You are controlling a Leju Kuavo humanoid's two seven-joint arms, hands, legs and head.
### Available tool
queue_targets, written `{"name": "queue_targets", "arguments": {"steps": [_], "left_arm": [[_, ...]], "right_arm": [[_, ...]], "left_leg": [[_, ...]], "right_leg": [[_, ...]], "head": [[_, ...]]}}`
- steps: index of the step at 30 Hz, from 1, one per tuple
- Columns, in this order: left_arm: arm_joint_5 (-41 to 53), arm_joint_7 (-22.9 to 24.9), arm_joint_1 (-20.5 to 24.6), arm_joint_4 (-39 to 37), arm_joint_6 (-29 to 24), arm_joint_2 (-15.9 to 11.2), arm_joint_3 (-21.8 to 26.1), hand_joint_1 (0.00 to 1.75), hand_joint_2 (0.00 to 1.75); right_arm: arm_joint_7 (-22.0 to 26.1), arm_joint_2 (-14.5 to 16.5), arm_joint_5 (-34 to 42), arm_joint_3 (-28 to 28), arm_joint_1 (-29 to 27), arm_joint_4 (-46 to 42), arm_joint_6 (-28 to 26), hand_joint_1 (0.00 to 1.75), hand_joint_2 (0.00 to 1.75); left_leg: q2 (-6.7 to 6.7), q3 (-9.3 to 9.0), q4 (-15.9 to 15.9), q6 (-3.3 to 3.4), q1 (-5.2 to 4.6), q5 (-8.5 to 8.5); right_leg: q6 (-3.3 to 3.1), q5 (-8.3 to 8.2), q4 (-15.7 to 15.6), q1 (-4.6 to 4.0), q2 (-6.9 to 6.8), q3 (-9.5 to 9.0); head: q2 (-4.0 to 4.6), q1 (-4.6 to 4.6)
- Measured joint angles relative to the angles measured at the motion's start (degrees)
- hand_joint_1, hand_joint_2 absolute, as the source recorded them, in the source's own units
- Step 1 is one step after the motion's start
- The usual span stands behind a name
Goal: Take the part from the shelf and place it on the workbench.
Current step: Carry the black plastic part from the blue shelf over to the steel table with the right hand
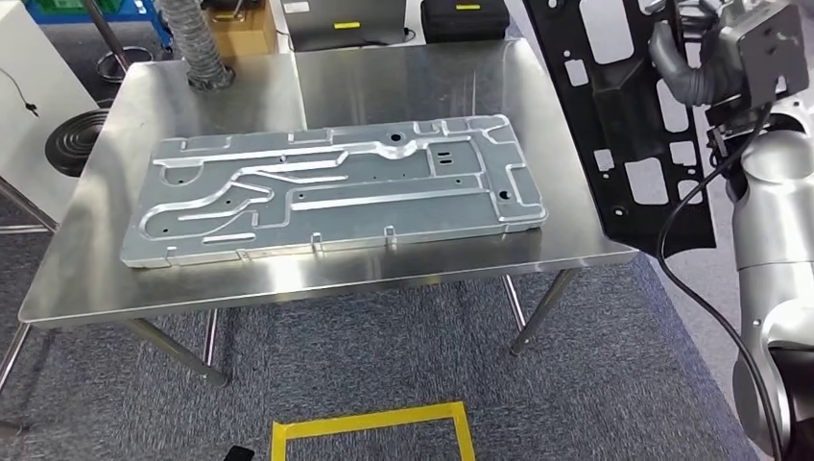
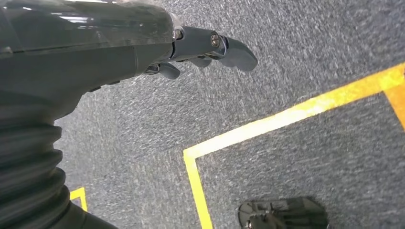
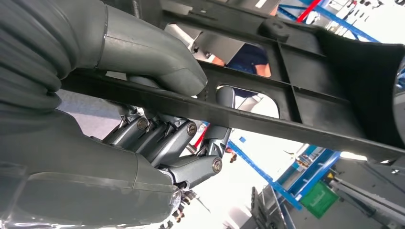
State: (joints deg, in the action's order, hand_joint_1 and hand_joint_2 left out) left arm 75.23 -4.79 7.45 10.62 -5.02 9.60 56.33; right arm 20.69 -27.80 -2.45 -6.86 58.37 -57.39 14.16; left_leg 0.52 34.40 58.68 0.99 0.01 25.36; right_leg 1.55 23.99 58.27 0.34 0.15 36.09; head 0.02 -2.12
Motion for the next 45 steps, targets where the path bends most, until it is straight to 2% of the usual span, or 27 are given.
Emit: {"name": "queue_targets", "arguments": {"steps": [3,6,7,8,9,11,13,16,18,19,21,22,23,24,25,26,28,30,33,35,37,38,39,40,42,44,45], "left_arm": [[0.08,0.07,0.10,0.00,0.05,0.02,-0.03,0.00,1.75],[0.09,0.11,0.15,0.00,0.07,0.02,-0.04,0.00,1.75],[0.09,0.13,0.13,0.00,0.07,0.02,-0.04,0.00,1.75],[0.09,0.13,0.13,0.00,0.08,0.02,-0.04,0.00,1.75],[0.09,0.13,0.14,0.00,0.08,0.02,-0.04,0.00,1.75],[0.09,0.13,0.17,0.00,0.08,0.01,-0.04,0.00,1.75],[0.09,0.09,0.24,0.00,0.10,0.01,-0.05,0.00,1.75],[0.09,0.04,0.32,0.00,0.21,0.02,-0.07,0.00,1.75],[0.08,0.03,0.42,0.00,0.23,0.01,-0.07,0.00,1.75],[0.08,0.03,0.51,0.00,0.24,0.02,-0.07,0.00,1.75],[0.09,0.02,0.65,0.00,0.27,0.06,-0.08,0.00,1.75],[0.09,0.03,0.66,0.00,0.30,0.08,-0.08,0.00,1.75],[0.09,0.04,0.66,0.00,0.31,0.09,-0.09,0.00,1.75],[0.09,0.05,0.66,0.00,0.32,0.09,-0.09,0.00,1.75],[0.09,0.06,0.66,0.00,0.33,0.10,-0.09,0.00,1.75],[0.09,0.07,0.66,0.00,0.35,0.11,-0.09,0.00,1.75],[0.09,0.09,0.68,0.00,0.38,0.14,-0.09,0.00,1.75],[0.09,0.13,0.67,0.00,0.39,0.16,-0.09,0.00,1.75],[0.09,0.15,0.74,0.00,0.40,0.16,-0.09,0.00,1.75],[0.07,0.15,0.79,0.00,0.40,0.15,-0.09,0.00,1.75],[0.03,0.15,0.76,0.00,0.40,0.15,-0.09,0.00,1.75],[0.02,0.15,0.74,0.00,0.40,0.15,-0.09,0.00,1.75],[0.01,0.15,0.73,0.00,0.40,0.15,-0.09,0.00,1.75],[0.00,0.15,0.72,0.00,0.40,0.15,-0.09,0.00,1.75],[-0.02,0.15,0.73,0.00,0.40,0.15,-0.08,0.00,1.75],[-0.07,0.15,0.75,0.00,0.42,0.15,-0.07,0.00,1.75],[-0.09,0.15,0.75,0.00,0.43,0.15,-0.07,0.00,1.75]], "right_arm": [[-1.10,-0.08,-0.03,-0.48,0.83,-0.67,0.24,1.75,1.75],[-1.83,-0.04,-0.36,-0.99,1.93,-0.85,0.21,1.75,1.75],[-2.00,-0.02,-0.48,-1.26,2.32,-0.75,0.19,1.75,1.75],[-2.09,-0.01,-0.56,-1.54,2.69,-0.61,0.15,1.75,1.75],[-2.13,-0.01,-0.62,-1.81,3.06,-0.43,0.11,1.75,1.75],[-2.17,0.00,-0.71,-2.24,3.81,-0.07,0.07,1.75,1.75],[-2.20,-0.01,-0.92,-2.57,4.61,0.30,0.02,1.75,1.75],[-2.40,-0.01,-1.29,-3.13,5.28,0.97,-0.08,1.75,1.75],[-2.47,-0.03,-1.43,-3.42,5.64,1.40,-0.19,1.75,1.75],[-2.49,-0.05,-1.49,-3.52,6.03,1.68,-0.27,1.75,1.75],[-2.50,-0.07,-1.61,-3.78,6.87,2.46,-0.47,1.75,1.75],[-2.51,-0.07,-1.69,-3.96,7.10,2.94,-0.57,1.75,1.75],[-2.52,-0.06,-1.76,-4.16,7.18,3.40,-0.65,1.75,1.75],[-2.53,-0.06,-1.83,-4.37,7.21,3.78,-0.71,1.75,1.75],[-2.54,-0.06,-1.92,-4.55,7.29,4.07,-0.77,1.75,1.75],[-2.55,-0.06,-2.05,-4.69,7.46,4.31,-0.81,1.75,1.75],[-2.55,-0.04,-2.34,-4.91,8.05,4.87,-0.90,1.75,1.75],[-2.55,0.00,-2.53,-5.09,8.41,5.43,-0.97,1.75,1.75],[-2.53,0.03,-2.73,-5.33,8.52,6.10,-1.04,1.75,1.75],[-2.48,0.13,-2.93,-5.45,8.72,6.56,-1.13,1.75,1.75],[-2.42,0.33,-3.15,-5.65,8.85,7.06,-1.24,1.75,1.75],[-2.40,0.45,-3.25,-5.78,8.87,7.33,-1.27,1.75,1.75],[-2.36,0.55,-3.34,-5.90,8.87,7.58,-1.31,1.75,1.75],[-2.30,0.62,-3.42,-6.00,8.89,7.80,-1.34,1.75,1.75],[-2.12,0.69,-3.46,-6.18,9.02,8.15,-1.43,1.75,1.75],[-1.98,0.71,-3.46,-6.31,9.29,8.41,-1.53,1.75,1.75],[-1.92,0.72,-3.46,-6.35,9.39,8.52,-1.56,1.75,1.75]], "left_leg": [[-0.12,0.69,2.00,-0.95,0.04,1.58],[-0.17,5.52,12.15,-1.53,0.27,6.30],[-0.18,7.18,15.18,-1.62,0.33,7.14],[-0.18,8.03,16.41,-1.65,0.36,6.93],[-0.18,7.75,15.35,-1.60,0.37,5.56],[-0.18,4.69,8.11,-1.21,0.35,1.22],[-0.16,1.74,1.82,-0.71,0.21,-0.96],[-0.14,0.90,0.04,-0.04,0.04,-0.93],[-0.14,0.54,-0.64,0.59,0.21,-1.22],[-0.15,0.36,-0.96,0.86,0.34,-1.34],[-0.15,0.22,-1.10,1.13,0.37,-1.31],[-0.15,0.15,-1.08,1.18,0.39,-1.23],[-0.14,0.05,-1.05,1.18,0.41,-1.13],[-0.12,-0.05,-0.98,1.14,0.43,-1.00],[-0.10,-0.16,-0.85,1.04,0.46,-0.82],[-0.06,-0.22,-0.67,0.86,0.47,-0.58],[0.04,-0.14,-0.16,0.35,0.27,-0.07],[0.05,-0.06,0.00,-0.18,0.12,0.21],[-0.09,0.08,0.96,-1.05,0.18,1.23],[-0.16,2.36,6.09,-1.50,0.27,4.00],[-0.17,6.38,13.89,-1.69,0.31,6.98],[-0.18,7.86,16.34,-1.69,0.32,7.36],[-0.18,8.26,16.44,-1.62,0.32,6.53],[-0.18,7.58,14.35,-1.46,0.32,4.73],[-0.16,4.21,6.54,-0.91,0.23,0.49],[-0.13,1.88,1.31,-0.39,0.08,-1.24],[-0.10,1.61,0.69,-0.17,-0.03,-1.09]], "right_leg": [[-1.07,0.02,-0.45,0.40,-0.06,-0.51],[-1.79,0.26,-0.58,0.39,-0.13,-0.89],[-1.86,0.35,-0.56,0.34,-0.11,-0.96],[-1.85,0.44,-0.53,0.31,-0.07,-1.05],[-1.79,0.56,-0.48,0.30,-0.01,-1.18],[-1.55,0.93,-0.32,0.30,0.09,-1.55],[-1.11,1.25,-0.08,0.11,0.17,-1.63],[-0.22,1.29,-0.19,0.04,0.18,-1.53],[0.40,2.09,0.81,0.21,0.07,-1.11],[0.65,3.18,2.74,0.28,0.03,-0.17],[1.10,6.10,9.63,0.43,-0.01,3.42],[1.28,7.01,12.94,0.51,-0.02,5.29],[1.43,7.01,14.79,0.63,-0.03,6.52],[1.51,5.95,14.46,0.77,-0.05,6.73],[1.56,4.01,12.06,0.92,-0.09,5.91],[1.55,1.76,8.35,1.05,-0.17,4.41],[1.22,-0.75,1.97,0.88,-0.27,1.66],[0.53,-0.62,0.19,0.54,-0.18,0.91],[-0.63,-0.48,-0.15,0.80,-0.13,0.52],[-1.22,-0.34,-0.34,0.89,-0.21,0.05],[-1.55,-0.14,-0.30,0.73,-0.20,-0.17],[-1.61,-0.03,-0.27,0.64,-0.16,-0.27],[-1.62,0.09,-0.23,0.57,-0.11,-0.40],[-1.57,0.24,-0.18,0.50,-0.05,-0.58],[-1.31,0.64,-0.04,0.36,0.03,-0.99],[-0.87,0.87,0.12,0.16,0.10,-1.04],[-0.59,0.87,0.07,0.09,0.13,-0.98]], "head": [[-0.01,0.00],[0.01,0.00],[0.01,0.00],[0.01,0.00],[0.01,0.00],[0.01,0.00],[0.01,-0.01],[0.01,-0.01],[0.01,0.00],[0.01,0.00],[0.01,0.00],[0.01,0.00],[0.01,0.00],[0.01,0.00],[0.00,0.00],[0.00,0.00],[0.00,-0.01],[0.01,-0.01],[0.01,-0.01],[0.01,-0.02],[0.01,-0.02],[0.00,-0.02],[0.00,-0.02],[0.00,-0.02],[0.00,-0.01],[0.01,0.00],[0.01,-0.01]]}}
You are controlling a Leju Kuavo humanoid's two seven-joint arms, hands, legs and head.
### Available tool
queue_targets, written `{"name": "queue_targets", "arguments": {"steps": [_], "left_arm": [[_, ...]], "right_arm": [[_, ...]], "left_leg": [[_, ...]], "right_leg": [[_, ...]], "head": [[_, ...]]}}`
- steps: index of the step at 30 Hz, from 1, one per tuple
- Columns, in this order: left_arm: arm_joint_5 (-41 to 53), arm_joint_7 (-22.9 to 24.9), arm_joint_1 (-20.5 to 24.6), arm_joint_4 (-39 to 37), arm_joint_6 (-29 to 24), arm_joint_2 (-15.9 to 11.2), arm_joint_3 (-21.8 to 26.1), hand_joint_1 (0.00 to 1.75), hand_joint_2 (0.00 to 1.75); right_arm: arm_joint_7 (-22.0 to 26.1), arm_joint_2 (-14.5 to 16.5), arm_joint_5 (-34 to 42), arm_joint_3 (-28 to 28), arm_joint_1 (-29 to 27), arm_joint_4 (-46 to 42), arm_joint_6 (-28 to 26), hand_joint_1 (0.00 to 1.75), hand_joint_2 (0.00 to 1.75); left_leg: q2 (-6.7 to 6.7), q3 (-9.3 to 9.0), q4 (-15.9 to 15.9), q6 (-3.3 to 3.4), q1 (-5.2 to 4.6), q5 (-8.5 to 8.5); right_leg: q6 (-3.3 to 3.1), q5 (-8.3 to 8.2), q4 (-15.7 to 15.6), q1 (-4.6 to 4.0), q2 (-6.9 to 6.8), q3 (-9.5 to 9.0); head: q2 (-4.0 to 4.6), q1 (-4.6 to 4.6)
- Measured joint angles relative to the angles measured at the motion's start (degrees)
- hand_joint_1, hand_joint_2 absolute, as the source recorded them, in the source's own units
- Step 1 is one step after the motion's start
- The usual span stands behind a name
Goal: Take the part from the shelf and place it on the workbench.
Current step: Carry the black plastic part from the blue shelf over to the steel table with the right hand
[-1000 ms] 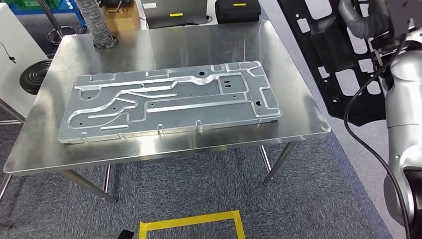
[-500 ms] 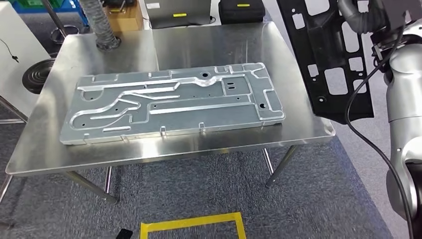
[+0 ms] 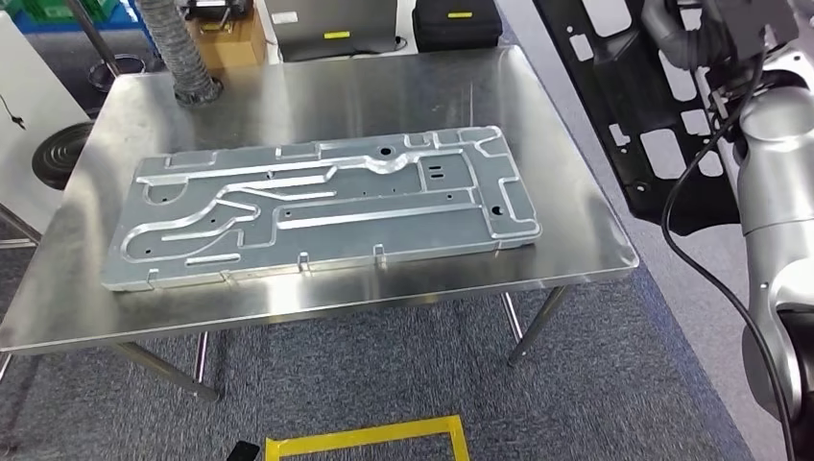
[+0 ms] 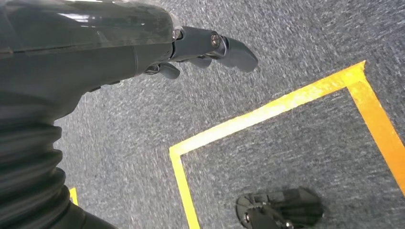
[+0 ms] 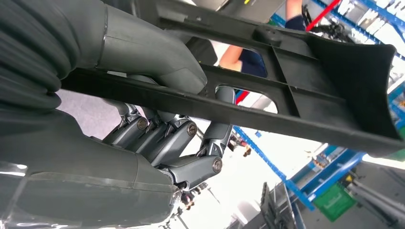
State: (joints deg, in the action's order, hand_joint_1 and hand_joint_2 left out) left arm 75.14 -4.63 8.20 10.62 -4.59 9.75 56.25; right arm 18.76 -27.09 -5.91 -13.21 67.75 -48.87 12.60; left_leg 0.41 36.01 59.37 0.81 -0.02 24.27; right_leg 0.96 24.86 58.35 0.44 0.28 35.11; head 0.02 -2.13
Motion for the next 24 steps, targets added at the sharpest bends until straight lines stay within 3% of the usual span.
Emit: {"name": "queue_targets", "arguments": {"steps": [2,4,7,8,9,10,12,14,16,19,22,23,24], "left_arm": [[-0.02,-0.01,-0.01,0.00,0.01,0.00,0.01,0.00,1.75],[-0.02,-0.07,0.05,0.00,-0.01,0.01,0.01,0.00,1.75],[-0.01,-0.17,0.11,0.00,-0.02,0.05,0.01,0.00,1.75],[-0.01,-0.17,0.09,0.00,-0.02,0.06,0.01,0.00,1.75],[0.00,-0.17,0.08,0.00,-0.02,0.07,0.01,0.00,1.75],[0.01,-0.17,0.08,0.00,-0.02,0.07,0.01,0.00,1.75],[0.01,-0.17,0.09,0.00,-0.02,0.10,0.01,0.00,1.75],[0.01,-0.17,0.10,0.00,-0.03,0.16,0.01,0.00,1.75],[0.01,-0.12,0.08,0.00,-0.03,0.22,0.01,0.00,1.75],[0.01,-0.05,0.11,0.00,-0.08,0.25,0.01,0.00,1.75],[-0.01,-0.02,0.09,0.00,-0.14,0.24,0.01,0.00,1.75],[-0.02,-0.01,0.06,0.00,-0.14,0.24,0.01,0.00,1.75],[-0.03,-0.01,0.05,0.00,-0.13,0.24,0.01,0.00,1.75]], "right_arm": [[0.08,-0.01,-0.01,-0.09,0.12,0.19,-0.03,1.75,1.75],[0.21,-0.09,0.01,-0.14,0.31,0.32,-0.04,1.75,1.75],[0.38,-0.21,0.05,-0.15,0.50,0.60,-0.05,1.75,1.75],[0.40,-0.23,0.04,-0.16,0.41,0.74,-0.05,1.75,1.75],[0.43,-0.26,0.04,-0.17,0.31,0.88,-0.05,1.75,1.75],[0.44,-0.31,0.04,-0.19,0.25,1.00,-0.05,1.75,1.75],[0.48,-0.44,0.04,-0.21,0.33,1.10,-0.05,1.75,1.75],[0.52,-0.52,0.04,-0.23,0.56,1.15,-0.08,1.75,1.75],[0.55,-0.52,0.03,-0.27,0.66,1.21,-0.11,1.75,1.75],[0.56,-0.52,0.03,-0.32,0.71,1.27,-0.14,1.75,1.75],[0.58,-0.51,0.03,-0.39,0.80,1.43,-0.14,1.75,1.75],[0.58,-0.51,0.02,-0.43,0.79,1.56,-0.14,1.75,1.75],[0.58,-0.50,0.01,-0.48,0.77,1.69,-0.14,1.75,1.75]], "left_leg": [[0.01,-0.15,-0.49,0.55,0.08,-0.18],[-0.01,-0.49,-1.05,1.17,0.27,-0.43],[-0.03,-0.70,-1.26,1.63,0.28,-0.41],[-0.03,-0.73,-1.23,1.69,0.26,-0.34],[-0.02,-0.78,-1.17,1.71,0.26,-0.26],[0.00,-0.87,-1.09,1.70,0.25,-0.13],[0.07,-1.18,-0.94,1.52,0.22,0.22],[0.13,-1.27,-0.80,1.17,0.01,0.49],[0.11,-1.23,-0.83,0.70,-0.14,0.61],[0.00,-0.84,0.51,-0.21,-0.24,1.83],[-0.07,3.60,10.16,-0.90,0.06,6.53],[-0.07,5.43,13.64,-1.03,0.18,7.66],[-0.07,6.56,15.45,-1.12,0.25,7.76]], "right_leg": [[0.64,0.05,-0.13,0.06,0.00,0.01],[1.23,1.38,1.73,0.23,-0.08,0.78],[1.88,6.12,12.01,0.34,-0.12,5.90],[2.00,6.91,15.02,0.35,-0.13,7.57],[2.05,6.59,16.10,0.37,-0.14,8.34],[2.01,5.16,14.76,0.38,-0.14,7.91],[1.63,0.93,6.90,0.33,-0.19,4.32],[1.02,-1.21,0.71,0.01,-0.24,1.41],[0.48,-1.15,-0.37,-0.28,-0.17,0.97],[-0.39,-1.19,-0.88,0.22,-0.15,0.54],[-1.00,-1.04,-1.10,0.37,-0.28,0.12],[-1.03,-0.97,-1.07,0.34,-0.27,0.07],[-1.03,-0.87,-1.01,0.34,-0.26,0.01]], "head": [[0.00,0.00],[0.00,0.01],[-0.01,0.01],[-0.01,0.01],[0.00,0.01],[-0.01,0.01],[-0.01,0.01],[-0.01,0.01],[-0.01,0.01],[-0.01,-0.01],[0.00,0.00],[0.00,0.01],[0.00,0.01]]}}
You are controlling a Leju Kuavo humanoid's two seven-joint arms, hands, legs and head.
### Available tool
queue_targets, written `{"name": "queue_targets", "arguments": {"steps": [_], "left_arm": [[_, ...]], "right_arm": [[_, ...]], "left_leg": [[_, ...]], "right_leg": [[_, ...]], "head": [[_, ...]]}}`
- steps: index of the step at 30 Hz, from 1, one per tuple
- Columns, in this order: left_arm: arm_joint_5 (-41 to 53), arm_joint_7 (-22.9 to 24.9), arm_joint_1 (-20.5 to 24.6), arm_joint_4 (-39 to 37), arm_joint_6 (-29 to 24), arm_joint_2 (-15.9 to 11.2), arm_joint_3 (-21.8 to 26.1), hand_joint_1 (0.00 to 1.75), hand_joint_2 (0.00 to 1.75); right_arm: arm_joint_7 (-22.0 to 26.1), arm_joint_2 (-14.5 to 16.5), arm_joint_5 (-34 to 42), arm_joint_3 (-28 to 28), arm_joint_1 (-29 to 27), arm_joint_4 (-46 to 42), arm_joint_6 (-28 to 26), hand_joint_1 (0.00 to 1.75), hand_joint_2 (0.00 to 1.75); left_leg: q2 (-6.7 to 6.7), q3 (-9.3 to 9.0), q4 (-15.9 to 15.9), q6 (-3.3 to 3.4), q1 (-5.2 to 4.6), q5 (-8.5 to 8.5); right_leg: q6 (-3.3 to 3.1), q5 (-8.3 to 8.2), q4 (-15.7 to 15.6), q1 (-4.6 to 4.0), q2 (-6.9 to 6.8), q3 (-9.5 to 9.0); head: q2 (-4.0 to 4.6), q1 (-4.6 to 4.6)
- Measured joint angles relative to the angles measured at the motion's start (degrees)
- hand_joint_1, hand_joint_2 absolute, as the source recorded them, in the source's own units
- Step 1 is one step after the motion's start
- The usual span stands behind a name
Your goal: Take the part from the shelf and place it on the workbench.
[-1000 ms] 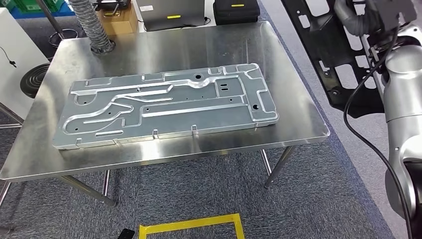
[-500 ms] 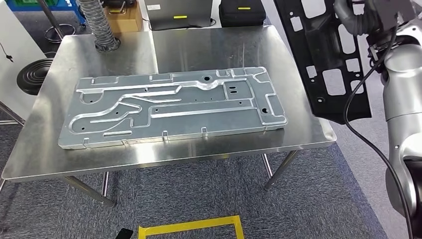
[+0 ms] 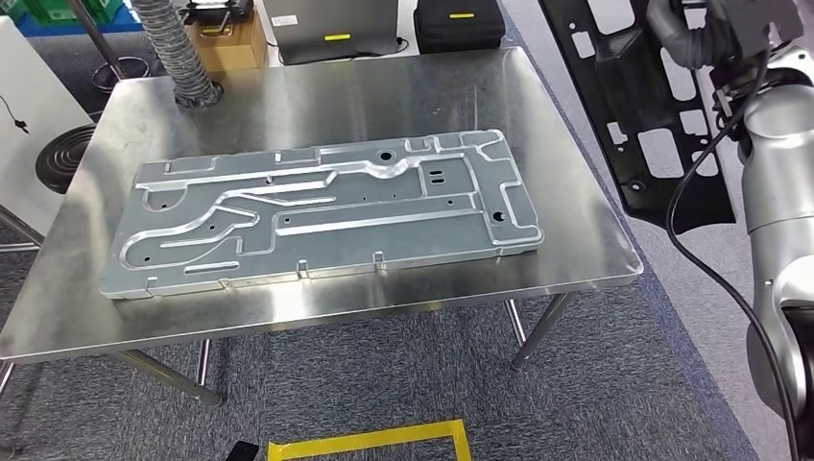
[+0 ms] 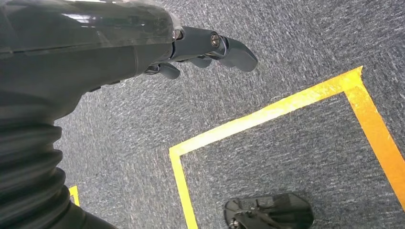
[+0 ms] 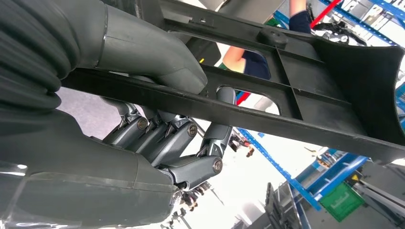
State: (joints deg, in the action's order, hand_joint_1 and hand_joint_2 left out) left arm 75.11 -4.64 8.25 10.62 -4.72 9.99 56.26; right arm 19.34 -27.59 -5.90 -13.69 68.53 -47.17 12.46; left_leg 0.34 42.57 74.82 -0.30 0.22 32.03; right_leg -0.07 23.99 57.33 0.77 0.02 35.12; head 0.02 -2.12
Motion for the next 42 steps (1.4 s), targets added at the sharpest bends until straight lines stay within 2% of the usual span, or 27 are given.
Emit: {"name": "queue_targets", "arguments": {"steps": [1,2,3,5,6,8,10,12,14,15,16,17,18,20,21,23,25,27,29,30,31,32,34,35,37,40,42], "left_arm": [[-0.01,0.01,-0.01,0.00,0.00,0.00,0.00,0.00,1.75],[-0.01,0.01,-0.01,0.00,-0.01,0.00,0.00,0.00,1.75],[-0.01,0.01,0.00,0.00,-0.01,0.00,0.00,0.00,1.75],[-0.02,0.01,0.02,0.00,-0.03,0.00,0.00,0.00,1.75],[-0.03,0.01,0.02,0.00,-0.04,0.00,0.00,0.00,1.75],[-0.03,0.01,0.00,0.00,-0.07,0.00,0.01,0.00,1.75],[-0.03,0.01,0.03,0.00,-0.11,0.00,0.02,0.00,1.75],[-0.03,0.01,0.10,0.00,-0.14,0.02,0.02,0.00,1.75],[-0.03,0.01,0.10,0.00,-0.15,0.04,0.02,0.00,1.75],[-0.03,0.01,0.08,0.00,-0.15,0.04,0.02,0.00,1.75],[-0.04,0.01,0.08,0.00,-0.15,0.04,0.02,0.00,1.75],[-0.04,0.01,0.09,0.00,-0.15,0.05,0.02,0.00,1.75],[-0.05,0.00,0.09,0.00,-0.15,0.06,0.02,0.00,1.75],[-0.10,-0.01,0.13,0.00,-0.15,0.09,0.03,0.00,1.75],[-0.14,-0.02,0.14,0.00,-0.15,0.09,0.03,0.00,1.75],[-0.21,-0.04,0.13,-0.01,-0.16,0.10,0.05,0.00,1.75],[-0.22,-0.10,0.13,-0.01,-0.19,0.11,0.06,0.00,1.75],[-0.13,-0.22,0.15,0.00,-0.23,0.10,0.05,0.00,1.75],[-0.02,-0.28,0.13,0.00,-0.22,0.09,0.04,0.00,1.75],[0.01,-0.28,0.11,0.00,-0.17,0.09,0.04,0.00,1.75],[0.04,-0.28,0.10,0.00,-0.13,0.08,0.04,0.00,1.75],[0.08,-0.28,0.11,0.00,-0.07,0.06,0.04,0.00,1.75],[0.13,-0.28,0.13,0.00,0.00,0.01,0.02,0.00,1.75],[0.13,-0.28,0.15,0.00,0.03,-0.01,0.01,0.00,1.75],[0.13,-0.28,0.15,0.00,0.09,-0.02,-0.01,0.00,1.75],[0.09,-0.28,0.15,0.00,0.11,-0.04,0.00,0.00,1.75],[0.03,-0.29,0.20,0.00,0.11,-0.04,0.00,0.00,1.75]], "right_arm": [[0.00,0.01,-0.01,-0.06,0.00,0.13,0.00,1.75,1.75],[0.00,0.00,-0.02,-0.15,0.00,0.22,-0.01,1.75,1.75],[0.00,0.00,-0.04,-0.23,0.03,0.27,-0.02,1.75,1.75],[0.00,-0.01,-0.18,-0.42,0.23,0.40,-0.13,1.75,1.75],[-0.01,0.00,-0.30,-0.50,0.34,0.50,-0.21,1.75,1.75],[-0.07,0.00,-0.67,-0.68,0.52,0.74,-0.35,1.75,1.75],[-0.13,-0.02,-1.08,-0.91,0.67,0.93,-0.51,1.75,1.75],[-0.16,-0.04,-1.31,-1.20,0.93,1.10,-0.78,1.75,1.75],[-0.27,-0.04,-1.51,-1.49,1.08,1.38,-1.02,1.75,1.75],[-0.35,-0.04,-1.74,-1.63,1.08,1.56,-1.10,1.75,1.75],[-0.44,-0.04,-2.01,-1.80,1.10,1.73,-1.16,1.75,1.75],[-0.51,-0.04,-2.29,-1.99,1.16,1.86,-1.21,1.75,1.75],[-0.52,-0.04,-2.48,-2.19,1.30,1.95,-1.25,1.75,1.75],[-0.54,-0.01,-2.66,-2.59,1.90,2.07,-1.30,1.75,1.75],[-0.55,0.02,-2.73,-2.76,2.26,2.17,-1.33,1.75,1.75],[-0.58,0.08,-2.93,-3.09,2.77,2.40,-1.39,1.75,1.75],[-0.58,0.13,-3.05,-3.37,2.96,2.56,-1.46,1.75,1.75],[-0.57,0.19,-3.07,-3.62,3.10,2.64,-1.58,1.75,1.75],[-0.58,0.22,-3.08,-3.78,3.14,2.71,-1.63,1.75,1.75],[-0.61,0.22,-3.09,-3.84,3.09,2.75,-1.61,1.75,1.75],[-0.63,0.22,-3.09,-3.87,3.04,2.80,-1.59,1.75,1.75],[-0.64,0.21,-3.09,-3.88,3.01,2.83,-1.57,1.75,1.75],[-0.66,0.20,-3.08,-3.88,3.01,2.85,-1.55,1.75,1.75],[-0.66,0.20,-3.08,-3.88,3.04,2.85,-1.55,1.75,1.75],[-0.70,0.20,-3.09,-3.89,3.07,2.86,-1.55,1.75,1.75],[-0.79,0.21,-3.13,-3.95,3.04,2.87,-1.60,1.75,1.75],[-0.81,0.20,-3.13,-3.96,3.11,2.88,-1.71,1.75,1.75]], "left_leg": [[0.00,0.06,-0.43,-0.03,0.06,-1.05],[-0.01,-0.99,-3.11,0.00,0.12,-3.04],[-0.02,-2.75,-7.23,0.11,0.17,-5.34],[0.02,-5.86,-13.88,0.47,0.12,-7.79],[0.06,-6.52,-15.32,0.71,0.04,-7.97],[0.13,-6.65,-15.67,1.32,-0.05,-7.77],[0.14,-6.83,-16.03,1.98,0.06,-7.95],[0.12,-7.03,-16.28,2.44,0.19,-8.02],[0.11,-7.09,-16.27,2.68,0.11,-7.91],[0.11,-7.16,-16.26,2.76,0.05,-7.84],[0.13,-7.28,-16.24,2.81,0.00,-7.76],[0.16,-7.47,-16.22,2.80,-0.05,-7.65],[0.20,-7.69,-16.21,2.77,-0.10,-7.50],[0.26,-7.89,-16.18,2.54,-0.29,-7.25],[0.27,-7.85,-16.18,2.35,-0.38,-7.17],[0.25,-7.82,-16.23,1.84,-0.49,-7.08],[0.16,-7.68,-15.57,1.19,-0.49,-6.41],[0.07,-5.81,-11.16,0.60,-0.40,-3.84],[0.04,-2.01,-3.25,0.18,-0.14,-0.37],[0.03,-0.41,-0.27,0.00,0.00,0.46],[0.02,0.26,0.65,-0.13,0.12,0.10],[0.01,-0.25,-0.84,-0.22,0.25,-1.41],[-0.01,-3.54,-8.43,-0.16,0.47,-5.74],[0.00,-5.24,-12.13,-0.01,0.49,-7.10],[0.05,-6.78,-15.46,0.46,0.39,-7.66],[0.09,-7.02,-15.99,1.51,0.32,-7.71],[0.08,-7.24,-16.36,2.11,0.47,-7.88]], "right_leg": [[0.07,0.13,0.08,0.01,0.03,-0.10],[0.18,0.30,0.17,0.02,0.07,-0.25],[0.35,0.53,0.30,0.03,0.10,-0.42],[0.82,0.90,0.61,-0.14,0.21,-0.50],[1.12,0.99,0.69,-0.22,0.25,-0.45],[1.77,0.97,0.61,-0.22,0.27,-0.39],[2.38,1.72,1.50,-0.02,0.19,-0.07],[2.83,4.54,6.61,0.09,0.12,2.31],[3.08,7.66,14.48,0.09,0.11,6.34],[3.11,8.04,16.85,0.09,0.10,7.72],[3.04,7.34,17.15,0.09,0.10,8.11],[2.87,5.52,14.92,0.06,0.10,7.24],[2.61,3.15,10.95,0.00,0.09,5.47],[1.96,0.04,3.36,-0.32,0.09,1.96],[1.69,-0.43,1.41,-0.50,0.08,1.13],[1.24,-0.31,0.52,-0.73,0.09,0.89],[0.71,-0.40,0.09,-0.41,0.02,0.51],[0.20,-0.46,-0.36,-0.07,-0.08,0.06],[-0.05,-0.31,-0.36,-0.07,-0.10,-0.07],[-0.07,-0.23,-0.33,-0.07,-0.08,-0.12],[-0.02,-0.14,-0.28,-0.05,-0.05,-0.19],[0.08,-0.01,-0.20,-0.01,0.00,-0.29],[0.49,0.41,0.09,0.05,0.11,-0.53],[0.76,0.63,0.35,-0.03,0.19,-0.53],[1.36,0.80,0.59,-0.19,0.30,-0.37],[2.29,1.15,0.88,0.04,0.27,-0.14],[2.74,3.33,4.50,0.17,0.17,1.48]], "head": [[0.00,0.00],[-0.01,0.00],[0.00,0.00],[0.00,-0.01],[0.00,-0.01],[0.00,-0.01],[0.00,-0.01],[-0.01,0.00],[-0.01,0.00],[0.00,0.00],[0.00,0.00],[0.00,0.00],[0.00,0.00],[0.00,0.00],[0.00,0.00],[-0.01,0.00],[-0.01,0.00],[0.00,0.00],[0.00,0.00],[0.00,0.00],[0.00,0.00],[0.00,0.00],[0.00,0.00],[0.00,0.00],[0.00,-0.01],[0.00,-0.01],[0.00,0.00]]}}
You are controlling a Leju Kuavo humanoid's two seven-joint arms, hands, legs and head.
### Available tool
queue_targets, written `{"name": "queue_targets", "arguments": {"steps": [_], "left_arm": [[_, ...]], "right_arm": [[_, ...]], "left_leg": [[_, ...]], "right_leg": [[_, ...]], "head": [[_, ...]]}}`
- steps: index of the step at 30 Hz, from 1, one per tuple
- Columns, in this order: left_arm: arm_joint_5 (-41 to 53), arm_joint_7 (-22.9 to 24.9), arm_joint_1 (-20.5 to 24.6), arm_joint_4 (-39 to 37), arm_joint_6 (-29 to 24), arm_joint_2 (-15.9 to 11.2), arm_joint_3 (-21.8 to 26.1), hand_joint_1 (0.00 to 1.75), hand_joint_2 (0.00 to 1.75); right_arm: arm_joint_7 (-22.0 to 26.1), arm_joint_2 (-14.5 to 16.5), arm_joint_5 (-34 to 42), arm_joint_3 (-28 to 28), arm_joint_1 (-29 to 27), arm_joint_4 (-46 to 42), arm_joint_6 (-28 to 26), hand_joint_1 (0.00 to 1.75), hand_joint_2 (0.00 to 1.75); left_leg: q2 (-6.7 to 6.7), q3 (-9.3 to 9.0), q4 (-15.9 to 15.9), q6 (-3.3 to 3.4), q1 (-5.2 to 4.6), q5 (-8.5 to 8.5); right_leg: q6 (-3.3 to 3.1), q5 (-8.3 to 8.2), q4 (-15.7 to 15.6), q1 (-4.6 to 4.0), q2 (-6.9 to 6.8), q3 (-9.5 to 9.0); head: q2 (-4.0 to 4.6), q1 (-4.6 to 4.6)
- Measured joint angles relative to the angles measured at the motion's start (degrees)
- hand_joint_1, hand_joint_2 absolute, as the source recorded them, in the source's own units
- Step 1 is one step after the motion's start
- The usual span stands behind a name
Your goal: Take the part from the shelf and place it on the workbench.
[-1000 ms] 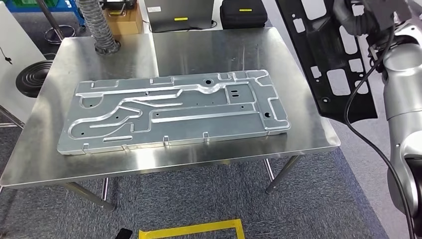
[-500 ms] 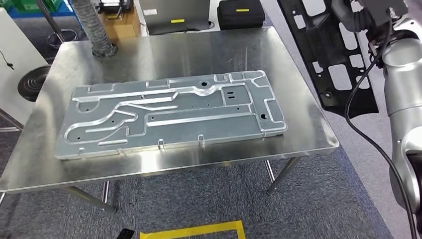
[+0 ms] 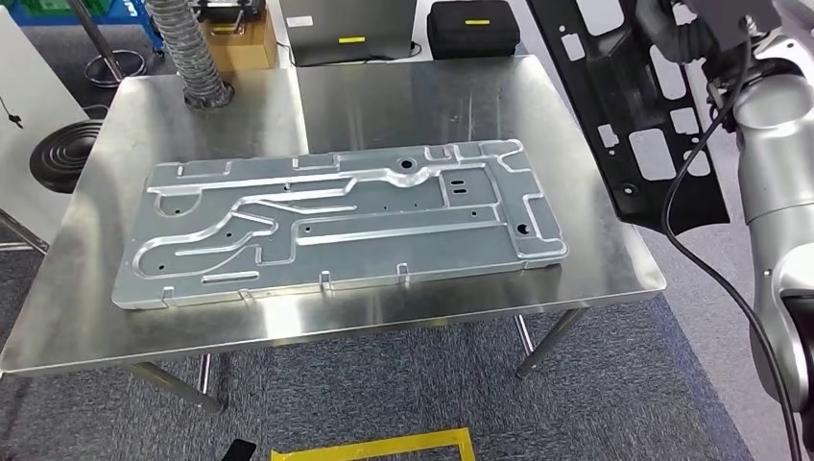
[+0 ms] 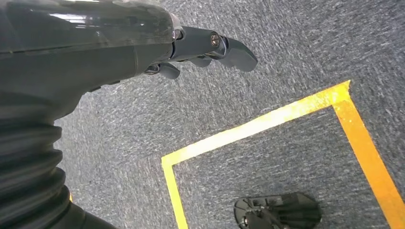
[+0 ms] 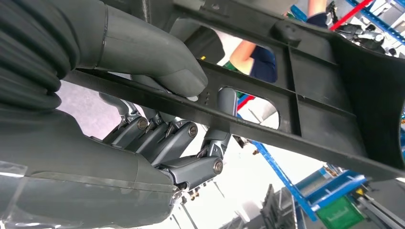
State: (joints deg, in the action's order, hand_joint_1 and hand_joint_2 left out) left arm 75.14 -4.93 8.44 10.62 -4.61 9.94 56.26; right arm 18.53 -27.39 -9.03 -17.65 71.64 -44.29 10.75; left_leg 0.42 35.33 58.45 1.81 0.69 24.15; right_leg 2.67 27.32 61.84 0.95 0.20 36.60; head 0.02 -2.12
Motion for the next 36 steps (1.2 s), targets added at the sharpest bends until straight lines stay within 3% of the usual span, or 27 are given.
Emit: {"name": "queue_targets", "arguments": {"steps": [2,3,4,5,7,9,11,14,16,18,19,20,21,22,24,25,29,31,33,34,35,36], "left_arm": [[-0.05,-0.01,-0.01,0.00,0.01,0.01,0.00,0.00,1.75],[-0.05,-0.01,-0.04,0.00,0.02,0.01,0.01,0.00,1.75],[-0.06,-0.01,-0.06,0.00,0.02,0.01,0.01,0.00,1.75],[-0.06,-0.01,-0.07,0.00,0.02,0.00,0.02,0.00,1.75],[-0.07,-0.02,-0.06,0.00,0.03,0.00,0.02,0.00,1.75],[-0.08,-0.03,-0.04,0.00,0.04,-0.01,0.02,0.00,1.75],[-0.08,-0.04,-0.08,-0.01,0.07,-0.01,0.02,0.00,1.75],[-0.09,-0.03,-0.10,-0.01,0.10,0.01,0.02,0.00,1.75],[-0.11,-0.03,-0.11,0.00,0.09,0.00,0.02,0.00,1.75],[-0.12,-0.03,-0.18,-0.01,0.09,0.00,0.02,0.00,1.75],[-0.13,-0.03,-0.22,-0.01,0.09,0.00,0.02,0.00,1.75],[-0.13,-0.03,-0.23,-0.01,0.09,-0.01,0.02,0.00,1.75],[-0.13,-0.03,-0.23,0.00,0.09,-0.03,0.02,0.00,1.75],[-0.13,-0.03,-0.22,0.00,0.09,-0.07,0.02,0.00,1.75],[-0.13,-0.04,-0.21,-0.01,0.10,-0.14,0.02,0.00,1.75],[-0.14,-0.04,-0.21,-0.01,0.12,-0.15,0.02,0.00,1.75],[-0.18,-0.04,-0.22,0.00,0.15,-0.18,0.04,0.00,1.75],[-0.19,-0.05,-0.17,-0.01,0.16,-0.19,0.04,0.00,1.75],[-0.19,-0.05,-0.18,-0.02,0.17,-0.19,0.05,0.00,1.75],[-0.20,-0.05,-0.20,-0.02,0.17,-0.19,0.05,0.00,1.75],[-0.22,-0.06,-0.21,-0.01,0.17,-0.19,0.06,0.00,1.75],[-0.23,-0.07,-0.21,-0.01,0.17,-0.20,0.07,0.00,1.75]], "right_arm": [[-0.01,0.01,0.00,-0.10,-0.12,0.11,-0.16,1.75,1.75],[-0.02,0.03,-0.01,-0.19,-0.31,0.22,-0.24,1.75,1.75],[-0.04,0.05,-0.01,-0.30,-0.52,0.33,-0.30,1.75,1.75],[-0.05,0.08,-0.02,-0.41,-0.69,0.42,-0.33,1.75,1.75],[-0.07,0.10,-0.04,-0.55,-0.75,0.48,-0.38,1.75,1.75],[-0.08,0.17,-0.05,-0.62,-0.55,0.48,-0.46,1.75,1.75],[-0.10,0.27,-0.09,-0.69,-0.48,0.48,-0.52,1.75,1.75],[-0.13,0.39,-0.22,-0.73,-0.52,0.47,-0.53,1.75,1.75],[-0.11,0.53,-0.25,-0.75,-0.50,0.48,-0.54,1.75,1.75],[-0.11,0.75,-0.27,-0.82,-0.55,0.55,-0.54,1.75,1.75],[-0.11,0.86,-0.30,-0.87,-0.61,0.62,-0.55,1.75,1.75],[-0.11,0.94,-0.32,-0.92,-0.66,0.68,-0.55,1.75,1.75],[-0.11,0.98,-0.34,-0.95,-0.69,0.72,-0.56,1.75,1.75],[-0.11,1.02,-0.36,-0.97,-0.70,0.73,-0.57,1.75,1.75],[-0.10,1.09,-0.42,-0.97,-0.60,0.77,-0.62,1.75,1.75],[-0.10,1.15,-0.49,-0.98,-0.56,0.80,-0.64,1.75,1.75],[-0.10,1.27,-0.84,-1.04,-0.52,0.88,-0.68,1.75,1.75],[-0.08,1.26,-0.85,-1.03,-0.37,0.89,-0.69,1.75,1.75],[-0.07,1.27,-0.86,-1.03,-0.42,0.97,-0.69,1.75,1.75],[-0.07,1.27,-0.89,-1.04,-0.55,1.03,-0.69,1.75,1.75],[-0.07,1.27,-0.93,-1.04,-0.65,1.08,-0.69,1.75,1.75],[-0.07,1.27,-0.98,-1.04,-0.68,1.11,-0.70,1.75,1.75]], "left_leg": [[0.00,-0.05,-0.01,0.29,-0.05,0.08],[0.01,-0.10,0.01,0.34,-0.08,0.13],[0.04,-0.18,0.03,0.38,-0.11,0.20],[0.07,-0.33,0.05,0.38,-0.12,0.29],[0.17,-0.73,0.06,0.26,-0.17,0.56],[0.25,-0.87,0.12,-0.11,-0.36,0.81],[0.27,-0.83,0.06,-0.61,-0.46,0.94],[0.13,-0.50,1.18,-1.53,-0.52,1.92],[0.01,1.86,6.47,-2.06,-0.42,4.82],[-0.02,5.70,14.11,-2.42,-0.29,7.81],[-0.03,6.98,16.27,-2.55,-0.23,8.10],[-0.04,7.24,16.25,-2.61,-0.16,7.26],[-0.06,6.37,13.96,-2.60,-0.10,5.50],[-0.08,4.65,10.01,-2.49,-0.05,3.21],[-0.07,1.33,2.95,-2.05,-0.08,0.44],[-0.06,0.49,1.12,-1.78,-0.15,0.02],[-0.02,0.10,0.07,-0.42,-0.17,-0.13],[-0.04,-0.17,-0.37,0.07,0.01,-0.33],[-0.04,-0.20,-0.39,0.25,-0.02,-0.28],[-0.03,-0.22,-0.36,0.29,-0.03,-0.23],[-0.01,-0.26,-0.32,0.31,-0.04,-0.18],[0.01,-0.34,-0.27,0.27,-0.05,-0.09]], "right_leg": [[0.29,3.41,7.72,0.01,-0.04,3.79],[0.38,4.39,11.12,0.01,-0.05,5.63],[0.39,4.32,12.74,0.01,-0.05,6.66],[0.30,3.05,11.87,0.01,-0.05,6.48],[-0.16,-1.37,4.35,-0.07,-0.07,3.20],[-0.76,-3.84,-2.44,-0.46,-0.12,0.06],[-1.26,-3.80,-4.03,-0.82,-0.10,-0.63],[-2.09,-3.94,-4.67,-0.38,-0.13,-1.06],[-2.52,-3.94,-5.01,-0.20,-0.25,-1.45],[-2.75,-3.80,-4.94,-0.21,-0.25,-1.55],[-2.77,-3.71,-4.88,-0.21,-0.22,-1.59],[-2.73,-3.60,-4.80,-0.21,-0.19,-1.66],[-2.64,-3.45,-4.69,-0.19,-0.16,-1.77],[-2.48,-3.24,-4.54,-0.18,-0.14,-1.92],[-1.97,-2.80,-4.10,-0.37,-0.07,-1.97],[-1.68,-2.69,-3.96,-0.47,-0.03,-1.91],[-0.50,-2.02,-3.25,-0.27,-0.05,-1.57],[-0.02,0.74,1.54,-0.14,-0.09,0.59],[0.33,3.99,9.45,-0.13,-0.10,4.59],[0.42,4.61,12.19,-0.11,-0.11,6.11],[0.42,4.07,12.77,-0.09,-0.11,6.64],[0.32,2.46,10.87,-0.09,-0.12,5.94]], "head": [[0.00,0.00],[0.00,0.00],[-0.01,0.00],[-0.02,0.00],[-0.01,0.00],[0.00,0.00],[0.00,0.00],[-0.01,-0.01],[0.00,0.00],[0.00,0.00],[0.00,0.00],[0.00,0.00],[0.00,0.00],[0.00,0.00],[0.00,0.01],[0.00,0.01],[0.00,0.01],[0.00,0.02],[0.00,0.02],[0.00,0.02],[0.00,0.02],[0.00,0.01]]}}
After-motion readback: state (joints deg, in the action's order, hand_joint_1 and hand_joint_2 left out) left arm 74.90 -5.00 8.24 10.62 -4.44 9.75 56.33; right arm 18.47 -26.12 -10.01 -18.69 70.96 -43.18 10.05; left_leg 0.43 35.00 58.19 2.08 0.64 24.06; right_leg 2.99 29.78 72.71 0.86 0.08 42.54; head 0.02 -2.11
